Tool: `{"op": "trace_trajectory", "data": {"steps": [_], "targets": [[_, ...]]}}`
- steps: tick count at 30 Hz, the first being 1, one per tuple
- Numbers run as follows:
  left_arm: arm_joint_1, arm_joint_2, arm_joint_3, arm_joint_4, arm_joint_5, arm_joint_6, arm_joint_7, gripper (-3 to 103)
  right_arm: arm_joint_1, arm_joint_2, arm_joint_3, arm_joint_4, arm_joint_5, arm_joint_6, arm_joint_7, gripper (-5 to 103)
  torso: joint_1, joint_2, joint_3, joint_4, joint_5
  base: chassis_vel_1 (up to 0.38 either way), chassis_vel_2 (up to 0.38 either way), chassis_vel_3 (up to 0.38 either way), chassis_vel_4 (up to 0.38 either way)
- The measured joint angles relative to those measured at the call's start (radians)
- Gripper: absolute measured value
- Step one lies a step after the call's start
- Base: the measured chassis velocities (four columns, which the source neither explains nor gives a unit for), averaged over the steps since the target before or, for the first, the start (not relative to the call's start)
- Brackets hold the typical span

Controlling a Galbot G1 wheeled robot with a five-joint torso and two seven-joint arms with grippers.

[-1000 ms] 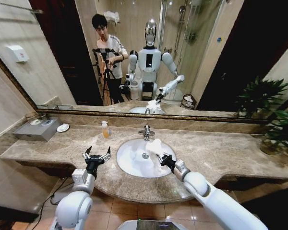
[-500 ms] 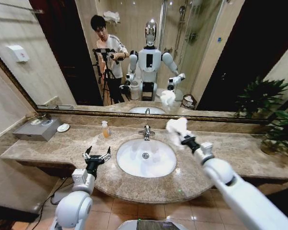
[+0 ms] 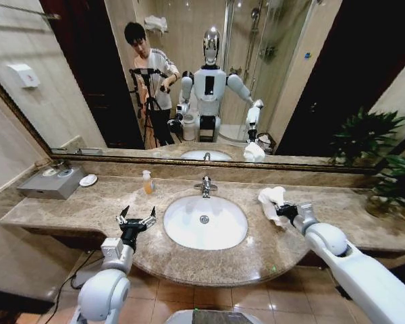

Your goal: Pick up the towel from the sink counter and wipe the mirror surface.

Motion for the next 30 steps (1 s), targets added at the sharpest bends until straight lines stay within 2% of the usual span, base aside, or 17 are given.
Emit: {"op": "trace_trajectory", "data": {"steps": [5, 6, 10, 16, 18, 20, 21, 22, 23, 25, 26, 27, 29, 30], "targets": [[0.0, 0.0, 0.0, 0.0, 0.0, 0.0, 0.0, 100, 0.022, 0.012, -0.005, -0.003, 0.035, -0.101, -0.01, 9, 0.0, 0.0, 0.0, -0.0006, -0.0001, 0.0, 0.0, 0.0, 0.0], [0.0, 0.0, 0.0, 0.0, 0.0, 0.0, 0.0, 100, 0.022, 0.012, -0.005, -0.003, 0.035, -0.101, -0.01, 9, 0.0, 0.0, 0.0, -0.0006, -0.0001, 0.0, 0.0, 0.0, 0.0], [0.0, 0.0, 0.0, 0.0, 0.0, 0.0, 0.0, 100, 0.026, 0.024, 0.022, -0.001, 0.096, -0.171, -0.038, 10, 0.0, 0.0, 0.0, -0.0006, -0.0002, 0.0, 0.0, 0.0, 0.0], [0.0, 0.0, 0.0, 0.0, 0.0, 0.0, 0.0, 100, 0.024, 0.032, 0.039, -0.012, 0.113, -0.174, -0.048, 19, 0.0, 0.0, 0.0, -0.0005, -0.0001, 0.0, 0.0, 0.0, 0.0], [0.0, 0.0, 0.0, 0.0, 0.0, 0.0, 0.0, 100, 0.007, 0.038, 0.055, -0.002, 0.12, -0.17, -0.048, 28, 0.0, 0.0, 0.0, -0.0006, -0.0001, 0.0, 0.0, 0.0, 0.0], [0.0, 0.0, 0.0, 0.0, 0.0, 0.0, 0.0, 100, 0.002, 0.04, 0.059, 0.001, 0.121, -0.168, -0.048, 28, 0.0, 0.0, 0.0, -0.0006, -0.0002, 0.0, 0.0, 0.0, 0.0], [0.0, 0.0, 0.0, 0.0, 0.0, 0.0, 0.0, 100, -0.005, 0.044, 0.064, 0.005, 0.118, -0.16, -0.048, 38, 0.0, 0.0, 0.0, -0.0007, -0.0001, 0.0, 0.0, 0.0, 0.0], [0.0, 0.0, 0.0, 0.0, 0.0, 0.0, 0.0, 100, -0.011, 0.047, 0.068, 0.007, 0.114, -0.154, -0.048, 44, 0.0, 0.0, 0.0, -0.0006, 0.0, 0.0, 0.0, 0.0, 0.0], [0.0, 0.0, 0.0, 0.0, 0.0, 0.0, 0.0, 100, -0.011, 0.047, 0.068, 0.007, 0.114, -0.154, -0.048, 44, 0.0, 0.0, 0.0, -0.0006, 0.0, 0.0, 0.0, 0.0, 0.0], [0.0, 0.0, 0.0, 0.0, 0.0, 0.0, 0.0, 100, -0.032, 0.049, 0.079, 0.022, 0.1, -0.133, -0.048, 54, 0.0, 0.0, 0.0, -0.0005, -0.0001, 0.0, 0.0, 0.0, 0.0], [0.0, 0.0, 0.0, 0.0, 0.0, 0.0, 0.0, 100, -0.032, 0.049, 0.079, 0.022, 0.1, -0.133, -0.048, 54, 0.0, 0.0, 0.0, -0.0005, -0.0001, 0.0, 0.0, 0.0, 0.0], [0.0, 0.0, 0.0, 0.0, 0.0, 0.0, 0.0, 100, -0.044, 0.051, 0.082, 0.03, 0.092, -0.113, -0.045, 60, 0.0, 0.0, 0.0, -0.0006, -0.0002, 0.0, 0.0, 0.0, 0.0], [0.0, 0.0, 0.0, 0.0, 0.0, 0.0, 0.0, 100, -0.055, 0.055, 0.082, 0.037, 0.08, -0.089, -0.039, 60, 0.0, 0.0, 0.0, -0.0006, -0.0002, 0.0, 0.0, 0.0, 0.0], [0.0, 0.0, 0.0, 0.0, 0.0, 0.0, 0.0, 100, -0.07, 0.061, 0.082, 0.045, 0.059, -0.061, -0.034, 65, 0.0, 0.0, 0.0, -0.0006, -0.0001, 0.0, 0.0, 0.0, 0.0]]}}
